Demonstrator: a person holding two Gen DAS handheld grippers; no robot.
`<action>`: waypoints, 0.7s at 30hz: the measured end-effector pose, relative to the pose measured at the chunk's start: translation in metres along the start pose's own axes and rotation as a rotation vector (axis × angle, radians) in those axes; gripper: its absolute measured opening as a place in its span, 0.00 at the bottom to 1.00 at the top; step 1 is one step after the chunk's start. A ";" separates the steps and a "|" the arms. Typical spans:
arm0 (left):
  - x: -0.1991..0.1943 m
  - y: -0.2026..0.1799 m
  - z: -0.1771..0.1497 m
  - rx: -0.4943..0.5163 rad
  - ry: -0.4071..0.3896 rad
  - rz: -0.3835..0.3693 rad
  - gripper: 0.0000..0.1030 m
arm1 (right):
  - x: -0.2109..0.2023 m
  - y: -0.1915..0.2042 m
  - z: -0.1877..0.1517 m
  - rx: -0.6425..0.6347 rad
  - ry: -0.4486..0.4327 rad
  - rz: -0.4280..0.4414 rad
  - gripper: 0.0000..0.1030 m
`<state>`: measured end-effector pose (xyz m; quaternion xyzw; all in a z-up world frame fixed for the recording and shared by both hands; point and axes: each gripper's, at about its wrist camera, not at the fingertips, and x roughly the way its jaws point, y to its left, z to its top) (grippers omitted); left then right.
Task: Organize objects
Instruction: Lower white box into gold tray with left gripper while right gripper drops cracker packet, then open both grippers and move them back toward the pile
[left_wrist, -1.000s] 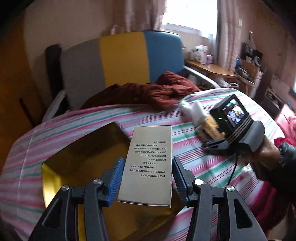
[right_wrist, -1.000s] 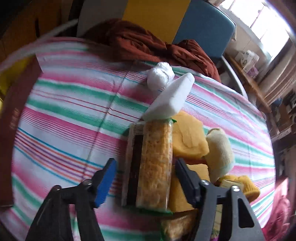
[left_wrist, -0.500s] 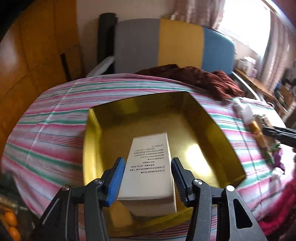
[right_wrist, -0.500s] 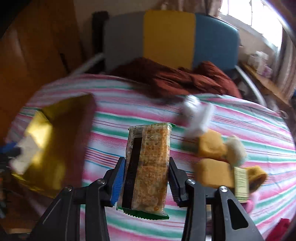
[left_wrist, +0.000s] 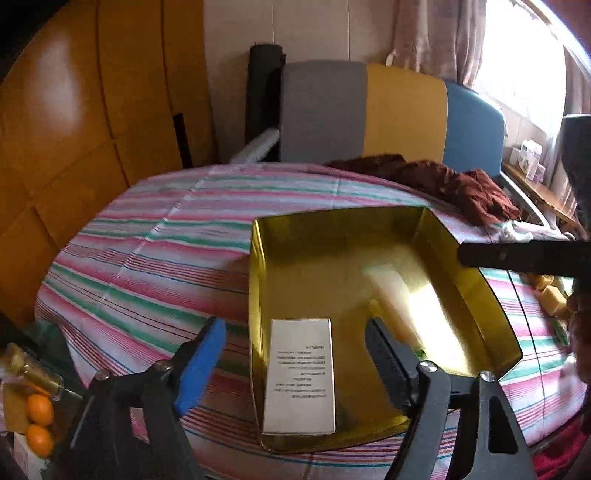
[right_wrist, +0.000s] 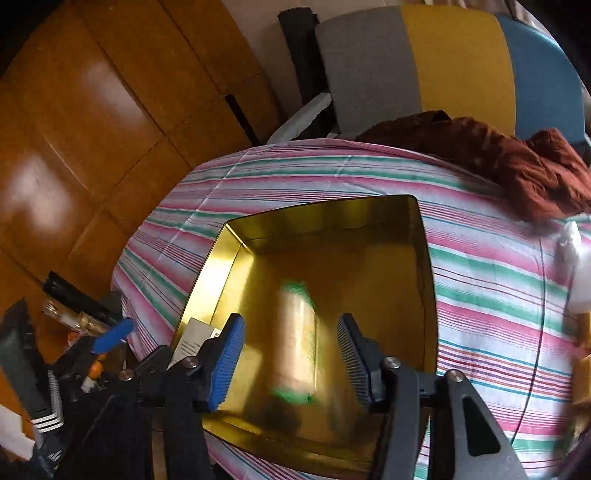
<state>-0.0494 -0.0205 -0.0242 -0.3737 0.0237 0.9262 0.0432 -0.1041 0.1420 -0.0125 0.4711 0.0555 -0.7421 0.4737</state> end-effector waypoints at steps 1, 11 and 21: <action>-0.002 0.001 0.000 0.001 -0.006 0.005 0.77 | 0.000 0.003 -0.003 -0.008 0.006 0.001 0.51; -0.023 -0.004 0.004 -0.052 -0.041 0.033 0.81 | -0.008 0.016 -0.050 -0.095 0.009 -0.157 0.52; -0.037 -0.024 -0.002 -0.028 -0.055 0.022 0.84 | -0.033 0.019 -0.078 -0.141 -0.075 -0.257 0.52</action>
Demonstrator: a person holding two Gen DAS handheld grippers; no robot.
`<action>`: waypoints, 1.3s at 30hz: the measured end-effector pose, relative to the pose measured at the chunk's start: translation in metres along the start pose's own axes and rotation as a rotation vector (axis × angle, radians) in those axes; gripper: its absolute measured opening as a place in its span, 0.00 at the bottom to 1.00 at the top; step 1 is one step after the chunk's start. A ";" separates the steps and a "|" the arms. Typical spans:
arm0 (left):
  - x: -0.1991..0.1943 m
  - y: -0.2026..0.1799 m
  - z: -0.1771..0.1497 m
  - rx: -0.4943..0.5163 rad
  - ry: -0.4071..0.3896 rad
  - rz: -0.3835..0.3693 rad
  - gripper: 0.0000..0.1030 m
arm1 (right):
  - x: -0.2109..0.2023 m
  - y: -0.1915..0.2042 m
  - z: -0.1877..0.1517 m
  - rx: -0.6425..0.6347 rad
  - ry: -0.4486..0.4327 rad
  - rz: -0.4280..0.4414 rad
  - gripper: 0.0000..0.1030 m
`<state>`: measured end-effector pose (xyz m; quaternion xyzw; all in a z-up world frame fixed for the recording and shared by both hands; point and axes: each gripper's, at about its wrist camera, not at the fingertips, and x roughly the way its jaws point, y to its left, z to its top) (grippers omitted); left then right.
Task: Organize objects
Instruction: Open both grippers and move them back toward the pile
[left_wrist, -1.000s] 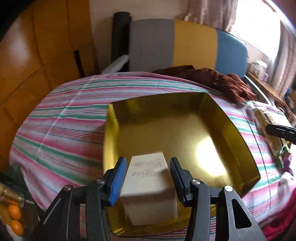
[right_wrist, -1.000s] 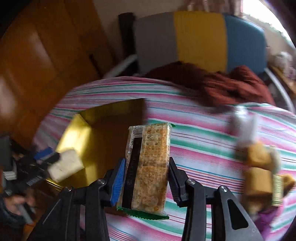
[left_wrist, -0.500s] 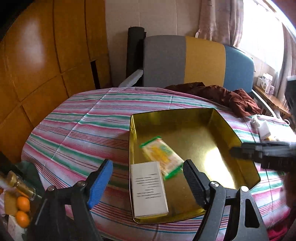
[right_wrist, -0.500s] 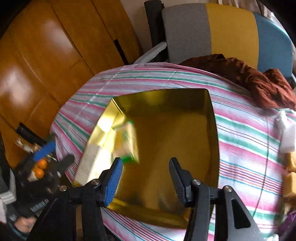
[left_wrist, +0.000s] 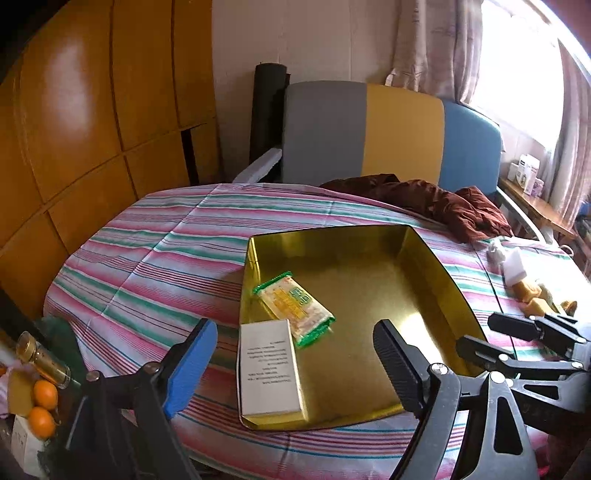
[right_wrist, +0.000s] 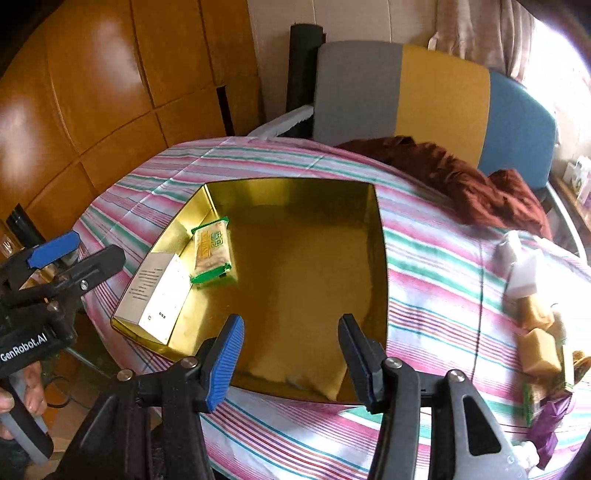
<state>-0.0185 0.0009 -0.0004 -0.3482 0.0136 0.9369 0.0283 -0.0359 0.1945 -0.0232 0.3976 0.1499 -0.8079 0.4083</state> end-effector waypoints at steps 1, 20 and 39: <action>-0.002 -0.002 -0.001 0.002 -0.002 -0.002 0.84 | -0.003 0.000 -0.001 -0.004 -0.008 -0.005 0.52; -0.022 -0.039 0.001 0.110 -0.052 -0.034 0.84 | -0.034 -0.046 -0.017 0.065 -0.072 -0.101 0.59; -0.023 -0.110 0.007 0.301 -0.064 -0.197 0.85 | -0.095 -0.187 -0.062 0.352 -0.107 -0.218 0.74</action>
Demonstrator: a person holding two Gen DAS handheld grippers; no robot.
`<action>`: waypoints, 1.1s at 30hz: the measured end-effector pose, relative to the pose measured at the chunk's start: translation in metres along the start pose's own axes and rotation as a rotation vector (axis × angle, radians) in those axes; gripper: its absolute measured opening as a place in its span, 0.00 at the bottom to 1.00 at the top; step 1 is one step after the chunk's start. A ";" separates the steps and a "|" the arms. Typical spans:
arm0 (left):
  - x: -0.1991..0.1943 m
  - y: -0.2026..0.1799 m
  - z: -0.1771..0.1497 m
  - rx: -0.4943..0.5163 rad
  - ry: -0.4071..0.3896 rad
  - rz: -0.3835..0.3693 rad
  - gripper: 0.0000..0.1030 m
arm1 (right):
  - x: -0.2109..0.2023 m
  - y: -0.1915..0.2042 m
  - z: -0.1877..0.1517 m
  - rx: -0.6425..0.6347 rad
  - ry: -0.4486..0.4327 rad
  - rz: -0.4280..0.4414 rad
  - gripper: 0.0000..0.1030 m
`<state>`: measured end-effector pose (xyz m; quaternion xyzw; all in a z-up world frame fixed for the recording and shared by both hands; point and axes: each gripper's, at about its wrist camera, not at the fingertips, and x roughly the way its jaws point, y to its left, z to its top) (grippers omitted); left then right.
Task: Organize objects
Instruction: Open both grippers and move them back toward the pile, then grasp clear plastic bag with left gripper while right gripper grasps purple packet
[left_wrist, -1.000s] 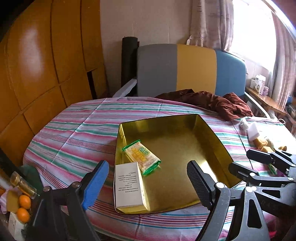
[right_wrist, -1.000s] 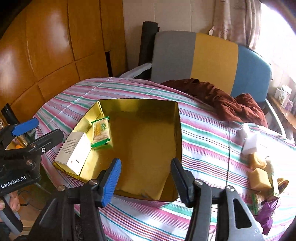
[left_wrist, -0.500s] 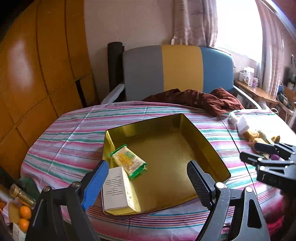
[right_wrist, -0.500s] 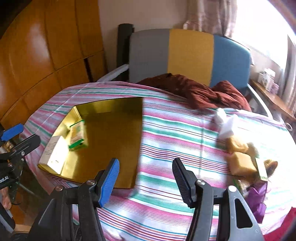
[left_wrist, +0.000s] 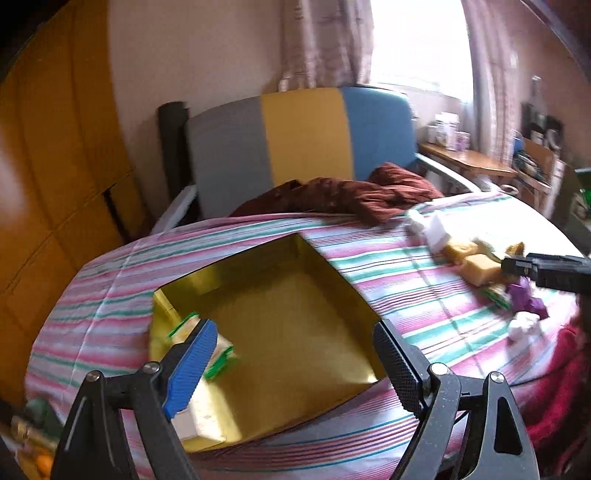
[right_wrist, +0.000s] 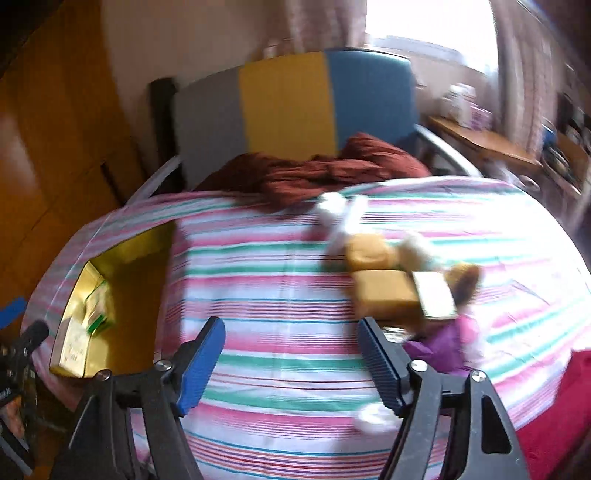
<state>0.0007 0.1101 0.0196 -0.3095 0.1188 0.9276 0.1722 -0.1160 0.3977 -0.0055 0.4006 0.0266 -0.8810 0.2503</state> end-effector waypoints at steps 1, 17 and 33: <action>0.003 -0.007 0.003 0.017 0.000 -0.025 0.85 | -0.004 -0.011 0.001 0.019 -0.004 -0.007 0.74; 0.057 -0.153 0.023 0.250 0.105 -0.461 0.69 | -0.052 -0.133 -0.016 0.252 -0.013 -0.198 0.75; 0.104 -0.285 -0.002 0.454 0.229 -0.678 0.60 | -0.032 -0.161 -0.028 0.246 0.132 -0.132 0.75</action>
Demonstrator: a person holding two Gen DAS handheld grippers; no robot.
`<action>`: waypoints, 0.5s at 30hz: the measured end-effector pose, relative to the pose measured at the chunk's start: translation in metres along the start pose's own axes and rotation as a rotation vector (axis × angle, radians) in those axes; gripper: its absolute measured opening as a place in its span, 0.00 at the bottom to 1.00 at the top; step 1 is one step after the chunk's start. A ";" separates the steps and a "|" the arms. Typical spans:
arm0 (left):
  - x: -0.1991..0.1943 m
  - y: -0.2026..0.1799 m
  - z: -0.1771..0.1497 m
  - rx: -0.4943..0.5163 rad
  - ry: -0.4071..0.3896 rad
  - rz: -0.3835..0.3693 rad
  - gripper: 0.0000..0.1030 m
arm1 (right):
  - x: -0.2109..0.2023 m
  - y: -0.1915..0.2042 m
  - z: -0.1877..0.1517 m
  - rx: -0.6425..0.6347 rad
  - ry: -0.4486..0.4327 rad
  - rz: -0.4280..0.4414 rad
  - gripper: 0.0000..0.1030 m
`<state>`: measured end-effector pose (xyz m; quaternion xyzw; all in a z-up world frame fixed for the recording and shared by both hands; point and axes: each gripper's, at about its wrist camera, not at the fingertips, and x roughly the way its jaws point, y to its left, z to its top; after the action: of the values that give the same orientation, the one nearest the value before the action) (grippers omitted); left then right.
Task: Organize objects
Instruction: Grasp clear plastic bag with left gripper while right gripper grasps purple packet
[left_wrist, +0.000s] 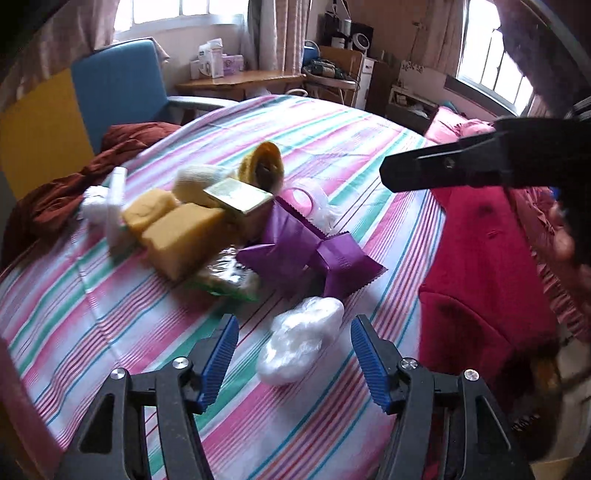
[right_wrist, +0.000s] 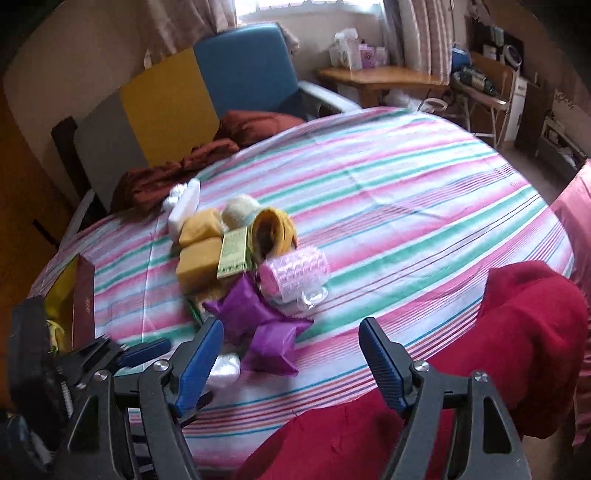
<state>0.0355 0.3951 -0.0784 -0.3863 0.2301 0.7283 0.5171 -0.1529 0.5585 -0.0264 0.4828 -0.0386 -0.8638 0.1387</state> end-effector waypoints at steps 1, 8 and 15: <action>0.006 0.000 0.000 -0.002 0.015 -0.004 0.45 | 0.003 0.000 0.000 -0.001 0.016 0.001 0.75; -0.002 0.011 -0.017 -0.050 0.018 -0.030 0.37 | 0.030 0.012 0.005 -0.058 0.167 0.067 0.75; -0.024 0.030 -0.050 -0.115 0.000 0.028 0.38 | 0.080 0.035 0.010 -0.170 0.378 -0.006 0.74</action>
<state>0.0274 0.3337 -0.0912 -0.4121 0.1931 0.7474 0.4839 -0.1935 0.5024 -0.0800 0.6230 0.0623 -0.7584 0.1812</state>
